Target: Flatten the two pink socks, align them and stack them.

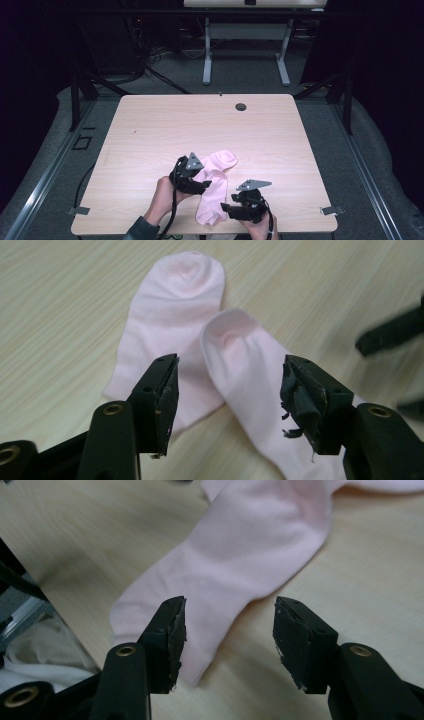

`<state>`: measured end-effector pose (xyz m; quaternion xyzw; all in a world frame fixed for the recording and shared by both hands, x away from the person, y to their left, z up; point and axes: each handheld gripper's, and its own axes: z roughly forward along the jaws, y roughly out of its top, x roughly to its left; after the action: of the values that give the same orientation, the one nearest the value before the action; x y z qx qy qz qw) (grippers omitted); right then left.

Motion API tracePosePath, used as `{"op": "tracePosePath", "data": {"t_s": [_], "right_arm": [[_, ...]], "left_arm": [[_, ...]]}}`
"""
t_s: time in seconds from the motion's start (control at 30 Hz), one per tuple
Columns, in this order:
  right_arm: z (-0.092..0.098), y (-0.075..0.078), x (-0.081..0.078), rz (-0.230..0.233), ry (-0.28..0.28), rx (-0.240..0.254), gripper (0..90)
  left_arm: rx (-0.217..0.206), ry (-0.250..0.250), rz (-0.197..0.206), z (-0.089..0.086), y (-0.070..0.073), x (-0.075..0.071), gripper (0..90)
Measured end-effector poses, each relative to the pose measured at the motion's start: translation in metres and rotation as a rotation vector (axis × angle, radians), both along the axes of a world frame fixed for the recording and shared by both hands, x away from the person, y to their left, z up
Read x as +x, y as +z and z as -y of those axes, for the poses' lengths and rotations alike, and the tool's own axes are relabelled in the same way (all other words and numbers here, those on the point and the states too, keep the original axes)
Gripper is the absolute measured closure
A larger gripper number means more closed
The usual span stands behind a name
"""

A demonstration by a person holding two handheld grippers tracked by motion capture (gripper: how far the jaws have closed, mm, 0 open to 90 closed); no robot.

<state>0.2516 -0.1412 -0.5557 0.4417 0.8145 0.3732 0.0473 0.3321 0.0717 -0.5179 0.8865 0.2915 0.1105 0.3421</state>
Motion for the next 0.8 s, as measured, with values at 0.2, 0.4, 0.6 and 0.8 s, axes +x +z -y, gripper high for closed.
{"op": "tracePosePath", "data": {"t_s": [0.2, 0.4, 0.6, 0.8], "right_arm": [[-0.012, -0.011, -0.013, -0.027, 0.027, -0.016, 50.5], [-0.017, -0.014, -0.016, -0.019, 0.034, -0.086, 54.2], [-0.021, -0.016, -0.019, 0.026, 0.038, -0.115, 72.3], [-0.012, -0.017, -0.016, 0.013, 0.038, -0.082, 84.3]], "left_arm": [[0.055, -0.030, -0.046, 0.021, -0.009, 0.024, 55.2], [0.088, -0.054, -0.080, 0.030, -0.020, 0.037, 61.5], [0.071, -0.057, -0.046, 0.031, -0.021, 0.036, 85.7], [0.035, -0.012, -0.006, 0.016, -0.017, 0.032, 88.8]]}}
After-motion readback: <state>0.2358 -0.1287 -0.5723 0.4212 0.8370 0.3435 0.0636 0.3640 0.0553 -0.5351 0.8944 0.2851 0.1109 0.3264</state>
